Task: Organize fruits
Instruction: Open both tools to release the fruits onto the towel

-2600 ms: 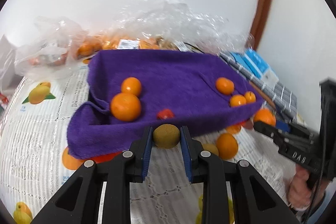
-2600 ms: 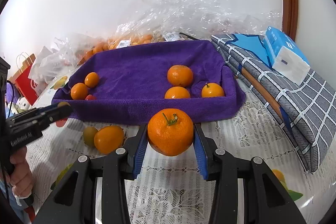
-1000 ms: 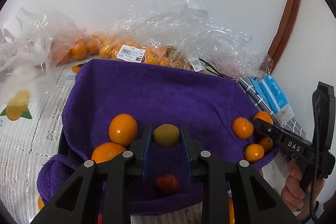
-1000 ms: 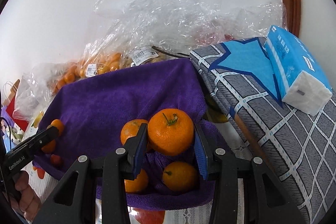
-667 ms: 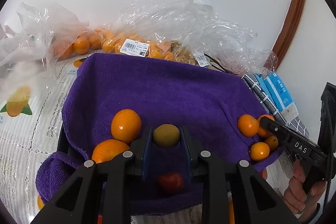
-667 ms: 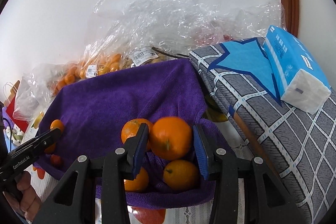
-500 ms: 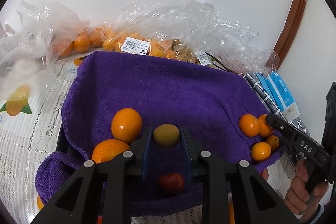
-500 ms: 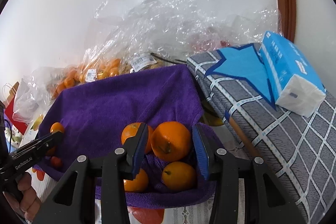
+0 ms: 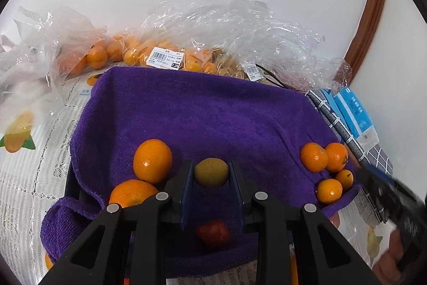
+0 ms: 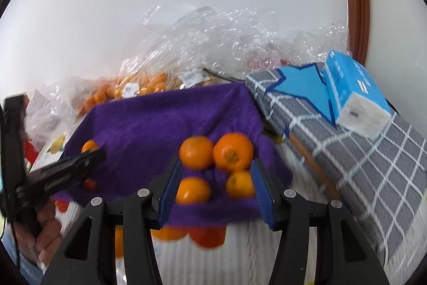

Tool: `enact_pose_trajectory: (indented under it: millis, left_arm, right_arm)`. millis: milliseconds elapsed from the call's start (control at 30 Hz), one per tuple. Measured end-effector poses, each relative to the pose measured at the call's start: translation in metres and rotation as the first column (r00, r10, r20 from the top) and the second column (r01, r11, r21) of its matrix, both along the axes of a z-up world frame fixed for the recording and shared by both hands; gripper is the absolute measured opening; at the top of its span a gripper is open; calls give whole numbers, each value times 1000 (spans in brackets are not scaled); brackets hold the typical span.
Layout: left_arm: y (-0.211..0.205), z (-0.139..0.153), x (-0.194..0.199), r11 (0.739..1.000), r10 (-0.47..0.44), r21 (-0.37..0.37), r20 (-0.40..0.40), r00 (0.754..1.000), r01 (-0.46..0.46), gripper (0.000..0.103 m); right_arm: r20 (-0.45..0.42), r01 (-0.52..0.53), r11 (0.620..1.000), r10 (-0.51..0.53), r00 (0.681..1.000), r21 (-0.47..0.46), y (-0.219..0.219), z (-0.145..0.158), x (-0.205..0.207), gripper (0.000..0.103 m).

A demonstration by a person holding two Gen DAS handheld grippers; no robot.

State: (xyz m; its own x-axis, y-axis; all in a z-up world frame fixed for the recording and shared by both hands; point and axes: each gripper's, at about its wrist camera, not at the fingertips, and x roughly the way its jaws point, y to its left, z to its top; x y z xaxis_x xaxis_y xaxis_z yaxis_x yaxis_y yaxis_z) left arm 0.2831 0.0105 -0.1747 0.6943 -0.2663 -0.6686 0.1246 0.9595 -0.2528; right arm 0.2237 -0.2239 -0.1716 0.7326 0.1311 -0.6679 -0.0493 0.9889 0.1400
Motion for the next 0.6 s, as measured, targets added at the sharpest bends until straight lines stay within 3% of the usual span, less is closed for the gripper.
enact_pose_trajectory:
  millis: [133, 233, 400, 600]
  left_arm:
    - [-1, 0, 0, 1000, -7, 10, -6, 1000, 7, 26]
    - [0, 3, -4, 1000, -6, 17, 14, 1000, 6, 34]
    - [10, 13, -23, 1000, 14, 12, 75, 997, -15, 35]
    - [27, 18, -60, 1000, 32, -3, 100, 995, -31, 36]
  right_arm:
    - [-8, -6, 1000, 6, 1000, -15, 11, 0, -25, 53]
    - [-22, -10, 1000, 10, 1000, 2, 18, -3, -41, 54]
    - [-75, -28, 999, 30, 997, 22, 32, -14, -54, 54]
    - [-62, -69, 997, 67, 996, -23, 52, -14, -71, 54]
